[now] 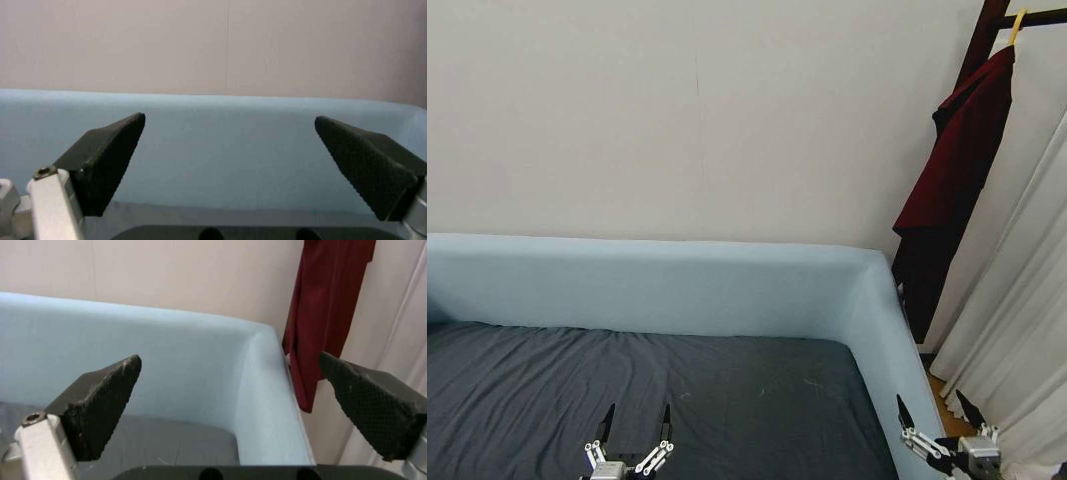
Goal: Pick up the clothes from the sofa and hang them on the clothes hanger.
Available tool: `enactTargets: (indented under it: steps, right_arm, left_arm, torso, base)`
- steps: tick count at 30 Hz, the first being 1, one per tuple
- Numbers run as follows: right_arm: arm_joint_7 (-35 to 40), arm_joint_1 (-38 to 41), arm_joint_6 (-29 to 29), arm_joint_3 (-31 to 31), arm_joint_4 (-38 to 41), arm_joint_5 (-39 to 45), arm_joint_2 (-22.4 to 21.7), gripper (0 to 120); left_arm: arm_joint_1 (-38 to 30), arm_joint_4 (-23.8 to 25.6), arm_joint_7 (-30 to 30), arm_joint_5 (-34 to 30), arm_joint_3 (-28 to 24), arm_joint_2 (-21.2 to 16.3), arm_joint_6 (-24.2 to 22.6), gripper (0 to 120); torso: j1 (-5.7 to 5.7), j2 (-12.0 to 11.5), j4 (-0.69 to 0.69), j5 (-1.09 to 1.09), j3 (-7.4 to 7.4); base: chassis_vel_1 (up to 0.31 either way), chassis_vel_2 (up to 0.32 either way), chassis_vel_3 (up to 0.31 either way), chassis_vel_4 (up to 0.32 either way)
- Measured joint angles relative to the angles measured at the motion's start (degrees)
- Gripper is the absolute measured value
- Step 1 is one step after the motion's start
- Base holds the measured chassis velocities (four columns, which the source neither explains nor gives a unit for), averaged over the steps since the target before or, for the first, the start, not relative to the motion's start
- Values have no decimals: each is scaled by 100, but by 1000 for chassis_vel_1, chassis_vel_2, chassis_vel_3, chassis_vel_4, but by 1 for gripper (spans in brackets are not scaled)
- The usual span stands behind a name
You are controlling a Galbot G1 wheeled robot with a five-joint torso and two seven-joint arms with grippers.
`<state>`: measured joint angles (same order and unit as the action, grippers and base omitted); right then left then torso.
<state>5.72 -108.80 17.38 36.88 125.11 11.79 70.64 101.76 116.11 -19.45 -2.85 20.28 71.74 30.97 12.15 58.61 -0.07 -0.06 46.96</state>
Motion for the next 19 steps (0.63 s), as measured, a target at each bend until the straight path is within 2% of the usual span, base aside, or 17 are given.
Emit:
enactTargets:
  steps: [19]
  right_arm:
    - [59,-289,298,-202,-3,-332,176,100]
  left_arm:
    - [45,95,-142,88,137,-1,-9,100]
  torso:
    - [0,0,0,1,0]
  base:
    - [0,0,0,0]
